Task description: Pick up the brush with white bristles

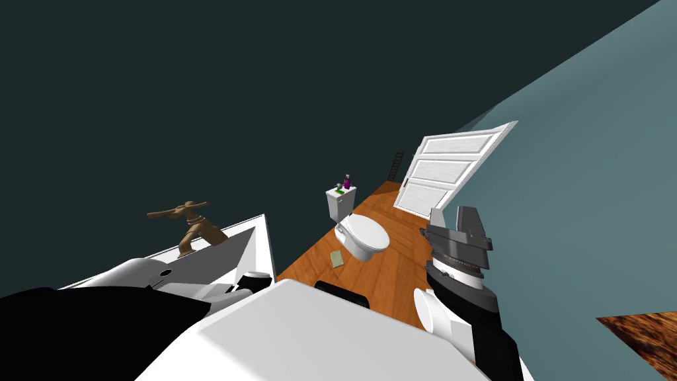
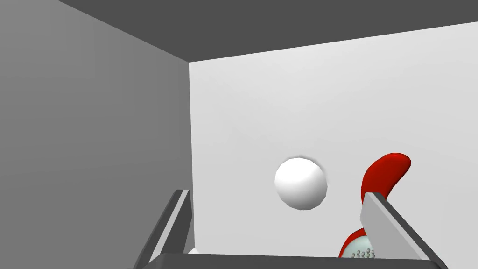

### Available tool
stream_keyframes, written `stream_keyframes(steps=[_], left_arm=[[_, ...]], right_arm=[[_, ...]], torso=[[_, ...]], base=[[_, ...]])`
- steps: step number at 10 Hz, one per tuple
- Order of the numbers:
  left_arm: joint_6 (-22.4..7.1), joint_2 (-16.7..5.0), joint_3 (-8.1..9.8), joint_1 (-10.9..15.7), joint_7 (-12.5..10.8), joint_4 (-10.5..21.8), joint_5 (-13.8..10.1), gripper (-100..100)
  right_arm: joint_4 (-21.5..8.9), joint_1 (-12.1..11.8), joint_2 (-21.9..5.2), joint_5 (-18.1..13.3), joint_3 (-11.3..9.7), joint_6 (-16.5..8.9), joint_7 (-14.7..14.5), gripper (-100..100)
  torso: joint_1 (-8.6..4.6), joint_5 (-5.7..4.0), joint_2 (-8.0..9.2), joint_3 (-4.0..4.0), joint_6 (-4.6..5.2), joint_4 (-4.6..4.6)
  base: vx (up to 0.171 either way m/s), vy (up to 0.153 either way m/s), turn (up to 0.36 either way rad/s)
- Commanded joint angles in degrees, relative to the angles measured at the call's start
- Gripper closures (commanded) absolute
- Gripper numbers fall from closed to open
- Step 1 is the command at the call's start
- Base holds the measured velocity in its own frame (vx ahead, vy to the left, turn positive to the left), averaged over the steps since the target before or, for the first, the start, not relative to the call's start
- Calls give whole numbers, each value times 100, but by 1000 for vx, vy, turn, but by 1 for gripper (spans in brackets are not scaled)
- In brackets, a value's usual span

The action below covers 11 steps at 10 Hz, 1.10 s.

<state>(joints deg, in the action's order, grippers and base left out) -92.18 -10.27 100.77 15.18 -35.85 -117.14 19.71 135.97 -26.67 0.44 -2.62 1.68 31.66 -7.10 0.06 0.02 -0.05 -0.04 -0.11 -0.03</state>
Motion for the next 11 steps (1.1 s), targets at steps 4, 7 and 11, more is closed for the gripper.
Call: stream_keyframes(steps=[4, 7, 11], left_arm=[[-678, 75, 671, 194, -223, 169, 173, -100], [-876, 116, 972, 259, -305, 253, 238, -100], [-1231, 244, 1581, 378, -485, 499, 383, -100]], right_arm=[[0, 0, 0, 0, 0, 0, 0, 0], [0, 0, 0, 0, 0, 0, 0, 0], [0, 0, 0, 0, 0, 0, 0, 0]], torso=[[-5, -2, 4, 2, -2, 1], [-3, -1, 8, 4, -2, 2], [9, 1, 17, 10, -3, 4]], base=[[34, 37, -67], [22, 38, -37], [1, 59, -18]])
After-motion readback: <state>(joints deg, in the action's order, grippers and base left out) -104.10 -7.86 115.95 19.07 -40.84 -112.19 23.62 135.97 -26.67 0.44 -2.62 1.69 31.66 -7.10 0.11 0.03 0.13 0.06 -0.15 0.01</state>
